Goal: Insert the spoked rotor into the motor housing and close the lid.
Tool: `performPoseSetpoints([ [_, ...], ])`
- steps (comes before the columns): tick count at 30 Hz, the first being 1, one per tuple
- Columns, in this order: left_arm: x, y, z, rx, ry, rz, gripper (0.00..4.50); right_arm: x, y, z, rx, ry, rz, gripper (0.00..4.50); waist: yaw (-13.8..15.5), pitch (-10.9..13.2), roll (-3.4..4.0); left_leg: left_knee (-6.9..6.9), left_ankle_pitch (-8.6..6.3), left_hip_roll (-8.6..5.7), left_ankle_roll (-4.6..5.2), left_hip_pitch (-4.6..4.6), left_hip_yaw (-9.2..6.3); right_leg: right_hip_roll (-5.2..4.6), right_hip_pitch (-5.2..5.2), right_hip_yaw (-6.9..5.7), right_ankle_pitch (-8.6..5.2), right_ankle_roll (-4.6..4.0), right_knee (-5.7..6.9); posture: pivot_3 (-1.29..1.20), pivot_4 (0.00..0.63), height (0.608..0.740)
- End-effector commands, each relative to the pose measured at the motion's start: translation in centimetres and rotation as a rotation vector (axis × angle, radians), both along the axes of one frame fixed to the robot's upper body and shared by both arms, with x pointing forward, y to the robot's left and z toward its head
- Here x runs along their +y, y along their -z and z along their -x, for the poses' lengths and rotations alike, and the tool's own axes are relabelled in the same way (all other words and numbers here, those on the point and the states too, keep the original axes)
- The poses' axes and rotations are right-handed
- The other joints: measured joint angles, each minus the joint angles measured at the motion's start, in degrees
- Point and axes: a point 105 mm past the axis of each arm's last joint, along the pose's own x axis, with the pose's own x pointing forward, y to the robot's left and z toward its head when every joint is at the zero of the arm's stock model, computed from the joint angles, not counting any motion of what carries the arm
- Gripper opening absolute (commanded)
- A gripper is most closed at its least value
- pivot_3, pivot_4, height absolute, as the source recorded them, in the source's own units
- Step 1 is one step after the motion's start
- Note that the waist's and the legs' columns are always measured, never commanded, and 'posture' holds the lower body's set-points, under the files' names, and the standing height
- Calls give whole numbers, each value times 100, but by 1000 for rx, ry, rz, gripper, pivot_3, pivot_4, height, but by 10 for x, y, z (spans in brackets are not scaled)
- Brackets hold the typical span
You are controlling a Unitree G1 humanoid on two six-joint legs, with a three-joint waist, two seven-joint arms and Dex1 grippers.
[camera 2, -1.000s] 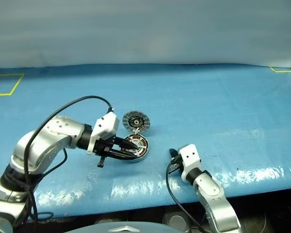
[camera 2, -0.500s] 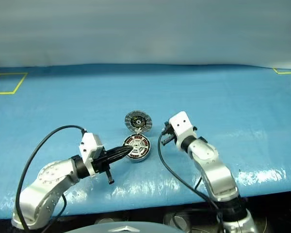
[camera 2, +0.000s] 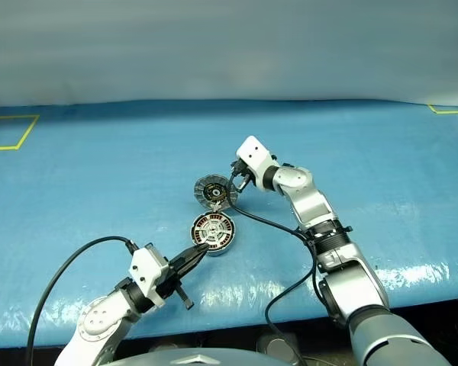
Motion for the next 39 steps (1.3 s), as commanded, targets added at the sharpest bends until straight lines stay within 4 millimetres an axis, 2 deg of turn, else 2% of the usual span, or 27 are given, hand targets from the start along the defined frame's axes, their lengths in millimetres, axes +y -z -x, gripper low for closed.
performPoseSetpoints([
  [1,5,-2,-1,-53,-37,21,26,12,-16,1,-14,-100,-49,0,0,2,3,0,0,0,0,0,0,0,0,0,0,0,-1,0,150,740],
  [4,13,5,-4,-55,-94,53,26,18,-15,13,53,-206,-76,0,3,3,5,0,-1,-1,1,0,-1,-1,2,0,2,2,-6,0,150,740],
  [10,17,18,-3,-18,-132,93,26,17,-11,43,187,-361,-122,0,1,3,10,-2,-1,0,1,0,-3,-1,0,-1,2,1,-4,0,150,740],
  [14,16,21,-2,-5,-121,96,26,18,-6,61,238,-388,-169,0,1,3,12,-2,-1,0,2,0,-4,-1,1,-2,2,2,-4,0,150,740],
  [23,22,30,1,28,-91,62,26,25,32,106,381,-408,-193,0,-4,1,15,-2,-2,2,1,1,-4,0,0,-3,0,2,-3,0,150,740],
  [28,23,31,1,37,-83,65,26,29,47,125,414,-441,-153,0,-2,-3,18,-1,-2,4,1,4,-5,0,2,-5,0,2,-1,0,150,740],
  [31,24,31,0,35,-90,65,26,27,43,125,369,-404,-175,0,2,-6,18,-1,-2,4,1,5,-7,0,3,-7,0,3,-2,0,150,740],
  [35,31,33,-1,39,-135,69,26,20,17,105,118,-132,-226,0,8,-6,18,-2,-2,5,0,1,-7,0,-1,-6,-1,3,-3,0,150,740],
  [37,32,34,-1,42,-145,69,0,14,11,101,61,-2,-224,385,9,-5,19,-4,-3,4,-1,-4,-7,0,-6,-6,-1,3,-3,0,150,740],
  [39,33,35,-2,43,-158,79,0,13,3,106,55,72,-274,922,12,-5,19,-3,-3,4,-2,-6,-5,0,-7,-4,-1,3,-4,0,150,740],
])
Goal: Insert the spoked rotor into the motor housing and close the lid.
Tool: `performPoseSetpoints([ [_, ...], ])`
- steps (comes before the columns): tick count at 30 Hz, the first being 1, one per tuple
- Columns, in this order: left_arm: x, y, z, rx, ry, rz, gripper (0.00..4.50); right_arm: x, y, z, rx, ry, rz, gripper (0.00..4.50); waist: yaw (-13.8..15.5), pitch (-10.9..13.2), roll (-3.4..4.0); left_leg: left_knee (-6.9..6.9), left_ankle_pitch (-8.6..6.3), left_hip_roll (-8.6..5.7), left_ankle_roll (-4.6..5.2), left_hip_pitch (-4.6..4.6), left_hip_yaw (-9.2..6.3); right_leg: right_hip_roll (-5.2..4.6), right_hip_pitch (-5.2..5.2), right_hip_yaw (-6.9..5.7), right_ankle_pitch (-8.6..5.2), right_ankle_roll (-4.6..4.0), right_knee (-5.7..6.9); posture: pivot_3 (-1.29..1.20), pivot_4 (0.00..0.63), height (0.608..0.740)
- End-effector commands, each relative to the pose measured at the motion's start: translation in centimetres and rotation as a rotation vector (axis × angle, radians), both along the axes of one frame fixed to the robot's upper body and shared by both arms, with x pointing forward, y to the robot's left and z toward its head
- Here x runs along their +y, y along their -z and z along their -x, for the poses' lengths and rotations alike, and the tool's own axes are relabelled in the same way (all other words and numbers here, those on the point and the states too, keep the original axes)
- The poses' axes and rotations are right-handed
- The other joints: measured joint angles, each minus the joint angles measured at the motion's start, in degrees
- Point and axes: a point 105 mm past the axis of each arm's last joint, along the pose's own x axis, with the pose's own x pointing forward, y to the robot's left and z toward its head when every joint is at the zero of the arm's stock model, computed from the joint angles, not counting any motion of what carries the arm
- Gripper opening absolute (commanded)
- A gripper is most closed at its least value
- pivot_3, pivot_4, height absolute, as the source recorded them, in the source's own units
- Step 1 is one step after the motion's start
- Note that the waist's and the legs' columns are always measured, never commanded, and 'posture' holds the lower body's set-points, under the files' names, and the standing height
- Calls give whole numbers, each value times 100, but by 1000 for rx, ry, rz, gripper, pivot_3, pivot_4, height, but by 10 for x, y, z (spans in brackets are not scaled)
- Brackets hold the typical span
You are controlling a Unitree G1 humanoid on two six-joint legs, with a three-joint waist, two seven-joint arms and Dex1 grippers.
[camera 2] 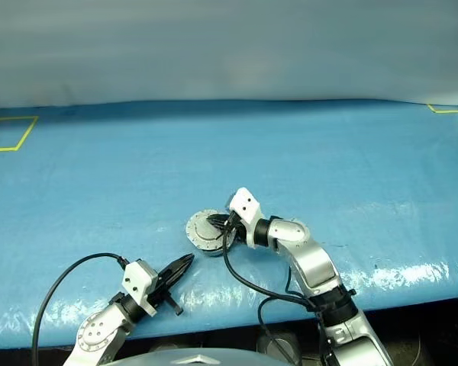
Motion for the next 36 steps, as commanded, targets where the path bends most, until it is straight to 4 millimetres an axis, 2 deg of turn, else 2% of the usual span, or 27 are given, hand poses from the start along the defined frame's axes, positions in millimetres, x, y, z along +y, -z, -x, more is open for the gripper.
performPoseSetpoints([
  [1,4,-3,-4,-23,-41,31,0,-4,-29,2,-63,164,-87,1269,10,0,0,0,0,0,0,0,0,-1,0,1,0,0,-1,0,150,740],
  [7,-2,-5,-12,-31,-48,43,0,1,-28,17,-12,246,-96,3221,17,0,0,-1,-2,2,-3,-1,-3,0,1,-2,-2,-1,-5,0,150,740],
  [11,-9,-12,-14,-36,-39,40,0,8,-26,22,-13,232,-90,4471,-1,1,1,-2,-2,4,-3,-1,-4,0,1,-3,-2,-1,-7,0,150,740],
  [23,-24,-31,-13,-28,-31,35,0,33,-10,34,41,108,-56,4471,1,2,0,-10,-3,5,-4,-9,-9,0,1,-9,-1,0,-30,0,150,740],
  [31,-29,-37,-17,-23,-36,35,0,28,3,32,75,121,-26,4471,-1,1,0,-10,-3,6,-4,-10,-11,1,2,-14,-1,0,-31,0,150,740],
  [36,-26,-33,-13,-12,-31,33,0,22,3,26,86,176,-54,4471,-3,1,0,-10,-3,6,-5,-10,-10,1,2,-14,-1,0,-32,0,150,740],
])
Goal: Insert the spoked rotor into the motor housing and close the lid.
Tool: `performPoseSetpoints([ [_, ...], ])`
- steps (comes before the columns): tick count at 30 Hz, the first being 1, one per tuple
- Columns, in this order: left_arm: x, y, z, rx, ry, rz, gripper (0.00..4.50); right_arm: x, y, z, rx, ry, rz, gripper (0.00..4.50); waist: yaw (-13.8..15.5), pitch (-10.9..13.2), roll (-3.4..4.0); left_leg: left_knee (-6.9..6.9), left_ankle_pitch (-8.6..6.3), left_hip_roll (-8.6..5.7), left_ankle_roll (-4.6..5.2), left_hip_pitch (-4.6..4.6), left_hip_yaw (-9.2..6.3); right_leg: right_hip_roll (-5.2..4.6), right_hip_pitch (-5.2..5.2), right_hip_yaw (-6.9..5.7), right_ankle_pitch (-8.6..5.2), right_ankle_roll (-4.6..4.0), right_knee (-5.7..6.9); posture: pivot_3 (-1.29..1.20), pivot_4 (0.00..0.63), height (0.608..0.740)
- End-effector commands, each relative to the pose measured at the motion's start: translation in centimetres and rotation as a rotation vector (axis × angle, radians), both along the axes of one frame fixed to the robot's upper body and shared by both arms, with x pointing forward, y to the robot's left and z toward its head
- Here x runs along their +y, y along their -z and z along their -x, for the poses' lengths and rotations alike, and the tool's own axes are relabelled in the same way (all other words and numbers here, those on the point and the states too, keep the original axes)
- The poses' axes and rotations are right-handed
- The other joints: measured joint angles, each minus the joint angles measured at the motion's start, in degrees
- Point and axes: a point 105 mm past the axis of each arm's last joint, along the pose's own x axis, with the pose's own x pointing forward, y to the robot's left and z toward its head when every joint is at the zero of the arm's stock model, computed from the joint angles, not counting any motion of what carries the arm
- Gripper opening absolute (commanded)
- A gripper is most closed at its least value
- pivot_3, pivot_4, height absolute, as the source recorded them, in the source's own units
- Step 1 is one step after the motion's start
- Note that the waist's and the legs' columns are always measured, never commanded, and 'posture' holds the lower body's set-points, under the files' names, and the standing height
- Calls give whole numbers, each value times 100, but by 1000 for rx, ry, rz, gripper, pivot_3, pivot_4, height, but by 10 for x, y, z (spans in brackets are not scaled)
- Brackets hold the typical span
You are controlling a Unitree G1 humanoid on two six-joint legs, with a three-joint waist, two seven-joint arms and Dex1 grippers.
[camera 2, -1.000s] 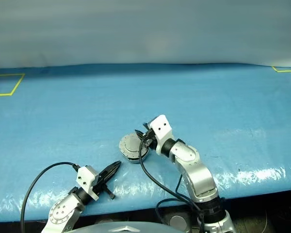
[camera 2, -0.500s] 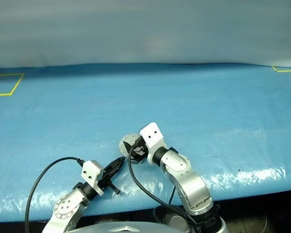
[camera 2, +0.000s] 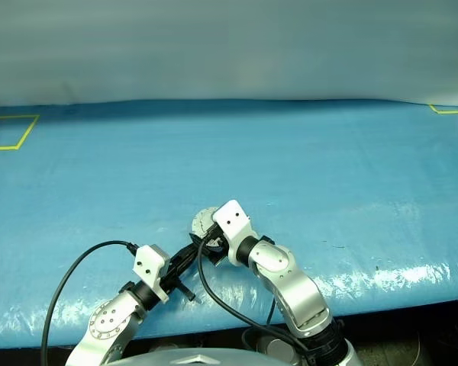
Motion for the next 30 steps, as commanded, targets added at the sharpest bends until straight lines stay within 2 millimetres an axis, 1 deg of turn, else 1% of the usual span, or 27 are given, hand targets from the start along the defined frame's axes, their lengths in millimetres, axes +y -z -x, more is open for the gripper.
performPoseSetpoints([
  [1,-3,-11,3,-43,21,16,0,-5,-4,-6,-5,45,-30,4471,0,0,0,0,0,0,0,0,0,0,0,0,0,0,0,0,150,740],
  [5,-2,-12,4,-49,25,14,0,-6,-5,-8,19,66,-59,4471,-1,0,0,-1,-1,0,-1,-2,0,0,-2,0,0,0,-2,0,150,740],
  [12,-1,-18,3,-79,-3,7,0,-5,-4,-7,6,50,-43,4471,-3,1,1,-3,-3,0,-2,-4,1,0,-3,0,0,0,-4,0,150,740],
  [15,2,-18,3,-81,-24,12,0,-4,-4,-6,0,39,-36,3859,-3,1,1,-2,-3,1,-2,-4,1,0,-3,0,0,0,-4,0,150,740],
  [17,5,-14,3,-76,-32,11,0,-4,-5,-6,-3,34,-35,3156,-2,1,1,-2,-4,1,-2,-4,0,0,-3,0,0,0,-4,0,150,740],
  [18,7,-12,3,-72,-37,10,0,-5,-5,-6,-5,33,-35,3039,-2,1,1,-2,-4,1,-2,-4,0,0,-3,0,0,0,-4,0,150,740],
  [20,13,-7,4,-63,-48,4,0,-5,-7,-6,-15,29,-32,3042,-1,1,1,-2,-4,1,-2,-4,0,0,-3,0,0,0,-4,0,150,740],
  [22,17,-3,5,-53,-58,5,0,-6,-15,-7,-37,21,-35,3042,-2,1,1,-2,-4,2,-2,-4,1,0,-3,-1,0,0,-4,0,150,740],
  [27,19,-1,6,-61,-64,10,0,-9,-32,-15,-103,-3,-10,3042,-2,4,-1,-1,-4,1,-2,-8,2,0,-6,-1,0,0,-6,0,150,740],
  [30,19,1,7,-73,-69,6,0,-9,-34,-17,-117,-27,28,3042,0,4,0,-2,-4,1,-2,-10,1,1,-8,-2,0,0,-5,0,150,740],
])
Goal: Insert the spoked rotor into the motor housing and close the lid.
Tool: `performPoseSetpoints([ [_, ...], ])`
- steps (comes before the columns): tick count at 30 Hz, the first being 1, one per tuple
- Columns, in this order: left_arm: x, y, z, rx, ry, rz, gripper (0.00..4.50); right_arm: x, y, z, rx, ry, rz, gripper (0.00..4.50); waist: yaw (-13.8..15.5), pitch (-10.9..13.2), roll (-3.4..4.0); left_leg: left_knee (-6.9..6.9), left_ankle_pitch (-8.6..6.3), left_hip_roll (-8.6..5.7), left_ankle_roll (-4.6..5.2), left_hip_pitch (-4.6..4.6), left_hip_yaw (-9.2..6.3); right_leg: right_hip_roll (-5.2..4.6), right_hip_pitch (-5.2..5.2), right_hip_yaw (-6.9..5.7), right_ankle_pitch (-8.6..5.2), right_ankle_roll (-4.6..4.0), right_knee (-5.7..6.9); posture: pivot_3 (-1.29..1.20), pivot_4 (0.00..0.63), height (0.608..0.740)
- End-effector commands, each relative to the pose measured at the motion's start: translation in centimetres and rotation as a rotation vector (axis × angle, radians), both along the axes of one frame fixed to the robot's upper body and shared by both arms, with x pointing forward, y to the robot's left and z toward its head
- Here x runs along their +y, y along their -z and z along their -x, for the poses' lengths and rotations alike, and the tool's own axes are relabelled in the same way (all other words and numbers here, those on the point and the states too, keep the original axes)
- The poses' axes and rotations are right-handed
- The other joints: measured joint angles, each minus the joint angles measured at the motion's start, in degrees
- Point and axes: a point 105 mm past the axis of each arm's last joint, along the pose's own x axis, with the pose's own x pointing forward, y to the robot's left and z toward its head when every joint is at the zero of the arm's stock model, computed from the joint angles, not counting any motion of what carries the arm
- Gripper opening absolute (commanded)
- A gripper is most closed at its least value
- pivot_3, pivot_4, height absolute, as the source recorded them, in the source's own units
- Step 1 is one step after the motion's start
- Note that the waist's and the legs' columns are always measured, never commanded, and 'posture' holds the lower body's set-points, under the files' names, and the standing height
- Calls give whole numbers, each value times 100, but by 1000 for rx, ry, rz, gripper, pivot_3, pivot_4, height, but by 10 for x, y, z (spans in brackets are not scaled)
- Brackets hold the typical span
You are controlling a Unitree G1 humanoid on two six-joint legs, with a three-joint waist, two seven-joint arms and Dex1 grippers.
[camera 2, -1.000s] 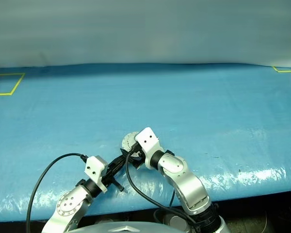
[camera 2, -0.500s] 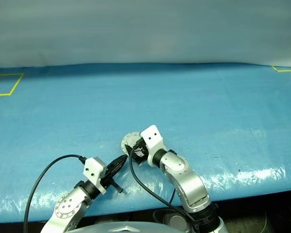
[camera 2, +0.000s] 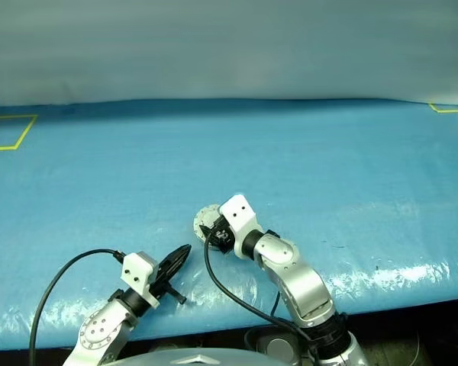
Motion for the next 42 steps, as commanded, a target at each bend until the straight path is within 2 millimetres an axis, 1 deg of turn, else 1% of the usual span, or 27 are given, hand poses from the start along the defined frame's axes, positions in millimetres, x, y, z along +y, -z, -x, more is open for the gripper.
performPoseSetpoints([
  [1,0,-7,0,-51,-5,10,0,2,-27,-1,-93,-36,-26,3042,1,0,-1,0,0,0,0,0,0,0,0,-1,0,0,0,0,150,740],
  [5,-3,-6,0,-60,-9,12,0,3,-20,0,-75,-56,-1,3042,3,0,0,0,-2,0,2,-1,0,0,1,0,0,0,-2,0,150,740],
  [8,-7,-5,0,-63,-9,15,0,2,-10,2,-44,-68,20,3042,3,0,-1,1,-2,-2,2,-1,1,-1,3,0,0,1,-3,0,150,740],
  [11,-14,-7,-1,-68,-4,20,0,0,1,-2,-14,-46,21,3042,-1,0,-1,0,-2,-1,2,1,1,0,4,0,0,1,-3,0,150,740],
  [14,-20,-10,-2,-74,5,23,0,-1,6,-5,6,-34,10,3042,-3,-1,-1,1,-2,-1,2,2,2,0,5,0,1,1,-2,0,150,740],
  [19,-15,-9,0,-74,10,15,0,-1,17,-10,19,-30,35,3042,-13,-2,0,1,-2,9,2,12,5,5,10,-1,0,1,1,0,150,740],
  [24,-15,-9,1,-69,14,18,0,1,23,-7,26,-61,61,3042,-15,-3,1,4,-2,19,2,16,15,9,11,-1,0,1,1,0,150,740],
  [27,-15,-8,1,-61,16,20,0,1,21,-5,23,-92,73,3042,-12,-4,1,4,-2,20,2,17,16,9,10,-1,0,1,0,0,150,740],
  [34,-15,-7,2,-48,28,20,0,2,3,-7,12,-125,80,3042,-7,-4,1,1,-4,19,2,16,16,9,9,0,1,0,0,0,150,740],
  [38,-15,-6,2,-43,35,18,0,2,-1,-7,68,-128,73,3042,-5,-4,1,1,-5,18,2,15,15,9,8,0,1,0,0,0,150,740],
  [42,-15,-6,3,-40,40,18,0,2,-3,-8,61,-140,88,3042,-5,-4,1,1,-7,18,2,14,16,9,8,0,0,0,-1,0,150,740],
])
